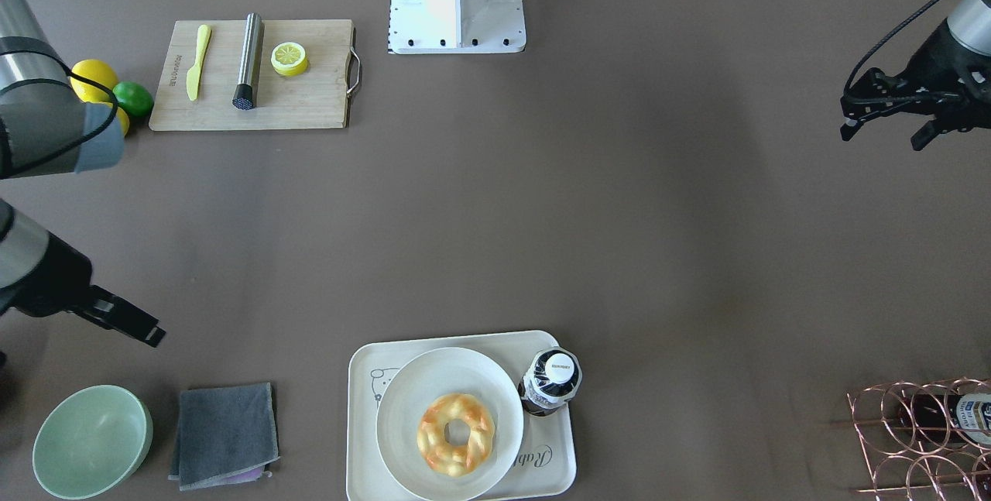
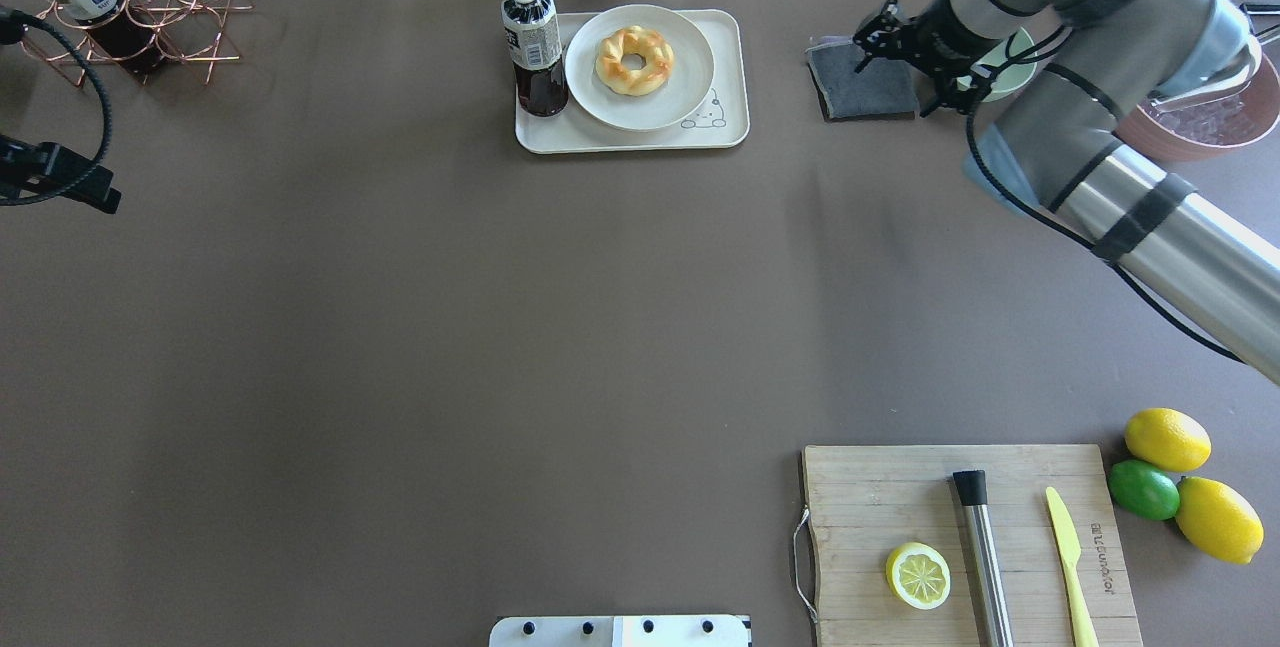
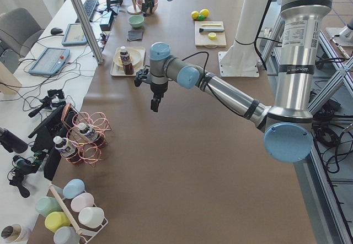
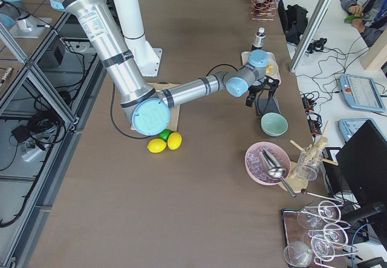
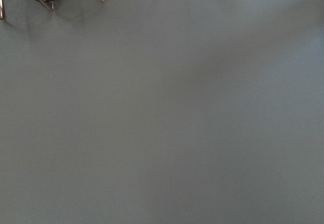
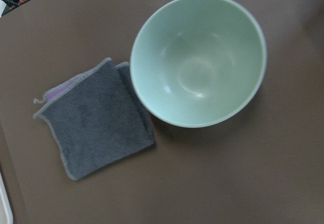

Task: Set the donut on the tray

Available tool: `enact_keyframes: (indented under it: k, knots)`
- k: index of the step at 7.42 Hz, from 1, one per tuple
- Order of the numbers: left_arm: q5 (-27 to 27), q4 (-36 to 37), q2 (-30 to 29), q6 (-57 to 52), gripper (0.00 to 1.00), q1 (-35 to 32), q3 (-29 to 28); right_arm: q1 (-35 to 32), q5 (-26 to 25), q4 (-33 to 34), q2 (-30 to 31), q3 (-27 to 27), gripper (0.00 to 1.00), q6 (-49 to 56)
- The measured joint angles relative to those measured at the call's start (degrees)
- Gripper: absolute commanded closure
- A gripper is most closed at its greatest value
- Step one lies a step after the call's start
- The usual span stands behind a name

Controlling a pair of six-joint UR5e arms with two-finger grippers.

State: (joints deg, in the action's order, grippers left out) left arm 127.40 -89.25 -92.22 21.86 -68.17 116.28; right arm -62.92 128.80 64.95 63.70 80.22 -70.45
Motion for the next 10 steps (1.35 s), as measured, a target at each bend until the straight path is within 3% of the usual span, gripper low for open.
enact_keyframes:
  k: [4,7,8,10]
  knots:
    - [2.0,-0.1,4.8,-21.3,0.02,-11.1,-5.5,-15.9,9.1,0.3,20.7,9.3,0.0,35.7]
    - [2.1,-0.6,9.0,-30.9,0.02,-16.1,-7.2,-24.2,11.8,0.8,30.9,12.1,0.0,52.3]
    - [2.1,-0.6,9.8,-31.8,0.02,-16.6,-7.1,-26.4,12.1,3.9,32.1,12.4,0.0,57.9]
    - [2.1,-0.6,10.3,-31.8,0.02,-16.9,-7.1,-30.0,11.1,17.2,32.1,15.4,0.0,70.1]
